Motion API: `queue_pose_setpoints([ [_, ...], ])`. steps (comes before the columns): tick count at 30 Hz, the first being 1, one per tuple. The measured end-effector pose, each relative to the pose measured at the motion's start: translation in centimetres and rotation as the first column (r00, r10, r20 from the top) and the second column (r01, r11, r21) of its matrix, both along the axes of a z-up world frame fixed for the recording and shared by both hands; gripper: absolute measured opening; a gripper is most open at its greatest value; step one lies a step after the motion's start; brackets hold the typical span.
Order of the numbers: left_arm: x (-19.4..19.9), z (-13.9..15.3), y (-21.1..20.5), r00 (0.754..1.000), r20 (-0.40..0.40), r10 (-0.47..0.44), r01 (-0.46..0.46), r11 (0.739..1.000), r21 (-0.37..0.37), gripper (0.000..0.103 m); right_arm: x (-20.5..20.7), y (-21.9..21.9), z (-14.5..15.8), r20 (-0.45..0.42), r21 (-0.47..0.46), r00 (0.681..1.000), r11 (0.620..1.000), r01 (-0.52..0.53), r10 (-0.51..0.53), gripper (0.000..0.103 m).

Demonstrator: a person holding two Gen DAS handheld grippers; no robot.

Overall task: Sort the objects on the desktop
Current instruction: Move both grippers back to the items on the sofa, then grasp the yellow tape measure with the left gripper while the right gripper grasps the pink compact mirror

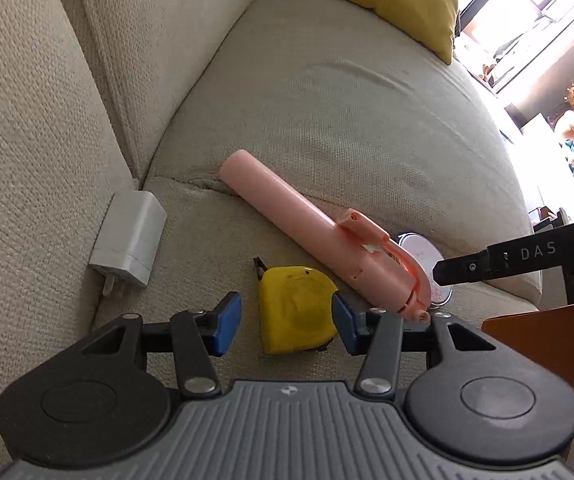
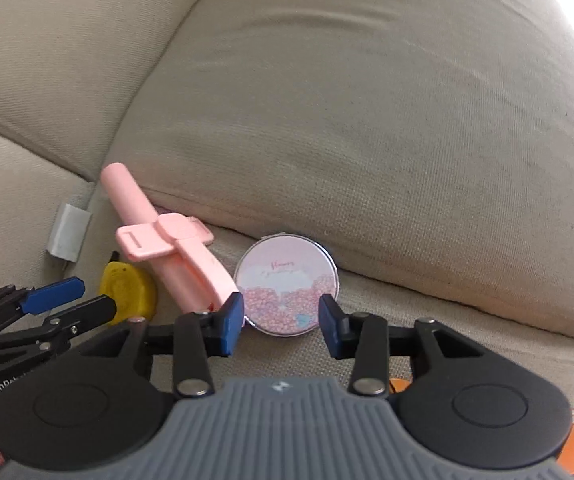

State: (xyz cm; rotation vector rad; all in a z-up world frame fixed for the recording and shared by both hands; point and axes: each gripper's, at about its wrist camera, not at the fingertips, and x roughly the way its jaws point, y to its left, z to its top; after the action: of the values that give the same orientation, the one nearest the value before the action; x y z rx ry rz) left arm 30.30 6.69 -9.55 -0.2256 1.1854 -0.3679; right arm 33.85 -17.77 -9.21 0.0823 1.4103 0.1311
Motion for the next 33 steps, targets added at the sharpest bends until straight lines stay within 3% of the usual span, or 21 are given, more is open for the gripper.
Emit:
queue_pose_setpoints([
  [4,0.2,-1.4,0.4,1.000,-0.019,0.014,-0.015,0.999,-0.038,0.065,0.7,-0.4,-1.9,-0.038,-0.014,0.997,0.998,0.061,-0.061,0.049],
  [12,0.2,-2.1,0.6,0.999,-0.028,0.037,-0.039,0.997,-0.066,0.067,0.6,-2.4,-3.7,-0.077,0.079,0.975,0.974,0.214,-0.208,0.068],
  [15,0.1,-2.1,0.1,0.999,-0.018,0.051,-0.052,0.997,-0.059,0.066,0.2,-2.3,-3.7,-0.063,0.081,0.973,0.971,0.226,-0.222,0.068],
  [17,0.1,-2.0,-0.4,0.999,-0.012,0.048,-0.049,0.997,-0.055,0.063,-0.1,-2.3,-3.6,-0.052,0.104,0.973,0.968,0.228,-0.224,0.059],
  [21,-0.5,-2.1,-1.4,1.000,-0.022,0.022,-0.023,0.998,-0.065,0.037,-0.6,-2.3,-3.2,-0.029,0.100,0.974,0.969,0.227,-0.225,0.052],
  [22,-0.6,-2.0,-1.6,1.000,-0.014,0.018,-0.018,0.998,-0.052,0.026,-0.7,-2.4,-2.9,-0.021,0.108,0.974,0.968,0.226,-0.225,0.043],
  [23,-0.8,-1.9,-1.7,1.000,-0.009,0.015,-0.015,0.999,-0.044,0.023,-0.8,-2.5,-2.5,-0.013,0.107,0.975,0.969,0.221,-0.221,0.036],
  [26,-1.4,-1.5,-1.5,1.000,0.006,0.026,-0.026,0.998,-0.049,0.023,-1.5,-2.5,-0.6,0.046,0.124,0.982,0.976,0.177,-0.184,0.020],
  [33,-4.0,-0.3,0.0,0.999,0.026,0.045,-0.044,0.999,-0.031,0.023,-3.2,-0.2,1.3,0.118,0.171,0.991,0.984,0.042,-0.063,0.013],
])
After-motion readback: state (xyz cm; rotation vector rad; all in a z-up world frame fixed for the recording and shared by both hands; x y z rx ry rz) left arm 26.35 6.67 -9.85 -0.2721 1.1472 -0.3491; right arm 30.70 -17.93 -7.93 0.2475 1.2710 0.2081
